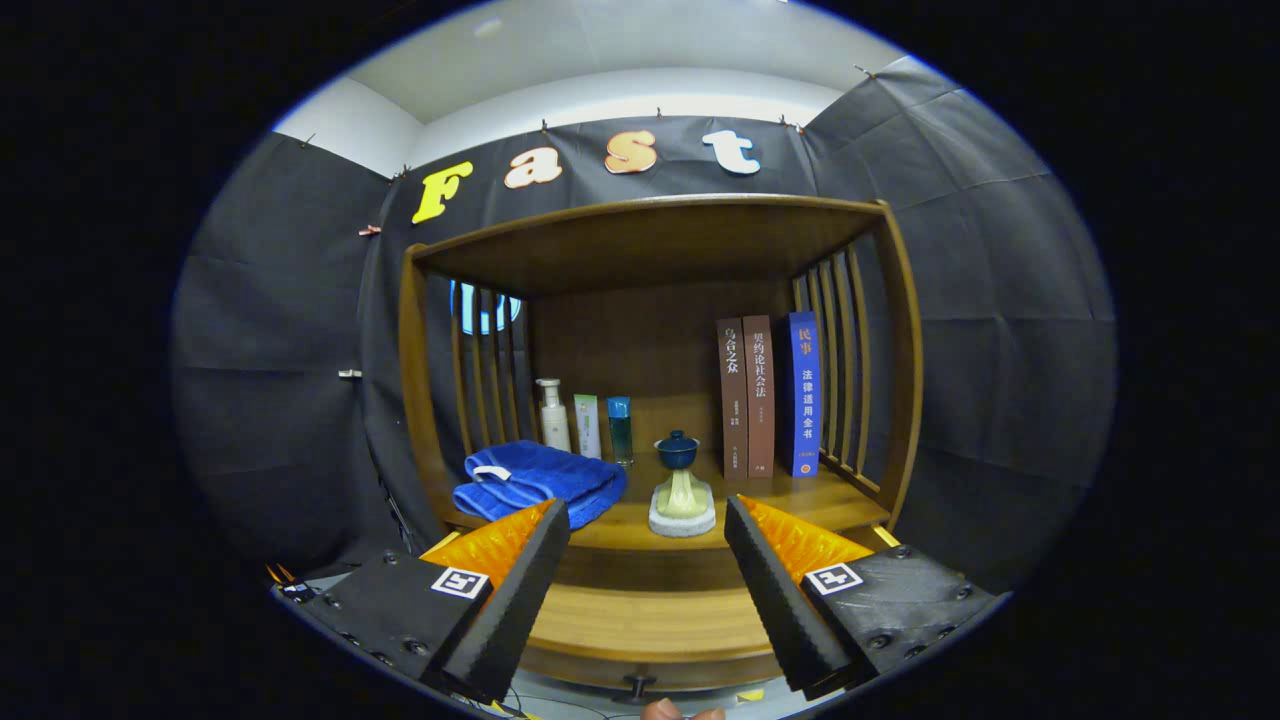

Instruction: Pull open the drawer, take out the items inside it, and place them on the countertop above the cabinet.

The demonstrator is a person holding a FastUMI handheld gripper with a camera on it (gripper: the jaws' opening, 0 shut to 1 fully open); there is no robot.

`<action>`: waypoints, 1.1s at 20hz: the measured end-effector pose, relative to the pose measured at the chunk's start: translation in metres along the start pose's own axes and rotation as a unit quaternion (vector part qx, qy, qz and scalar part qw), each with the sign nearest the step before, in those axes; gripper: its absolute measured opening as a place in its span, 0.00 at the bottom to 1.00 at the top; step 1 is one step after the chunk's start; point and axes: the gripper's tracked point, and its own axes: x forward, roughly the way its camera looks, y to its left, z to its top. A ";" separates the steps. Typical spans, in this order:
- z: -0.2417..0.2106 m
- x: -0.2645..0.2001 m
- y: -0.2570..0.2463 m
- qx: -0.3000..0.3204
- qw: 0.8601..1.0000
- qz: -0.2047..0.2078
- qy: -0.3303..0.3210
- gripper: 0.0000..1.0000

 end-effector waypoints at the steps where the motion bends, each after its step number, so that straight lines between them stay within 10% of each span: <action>1: -0.010 -0.013 0.004 -0.005 1.000 0.000 -0.011 0.99; 11: -0.161 -0.038 -0.012 -0.024 0.998 -0.037 0.041 1.00; 22: -0.176 -0.017 -0.016 -0.062 0.996 -0.057 0.031 0.99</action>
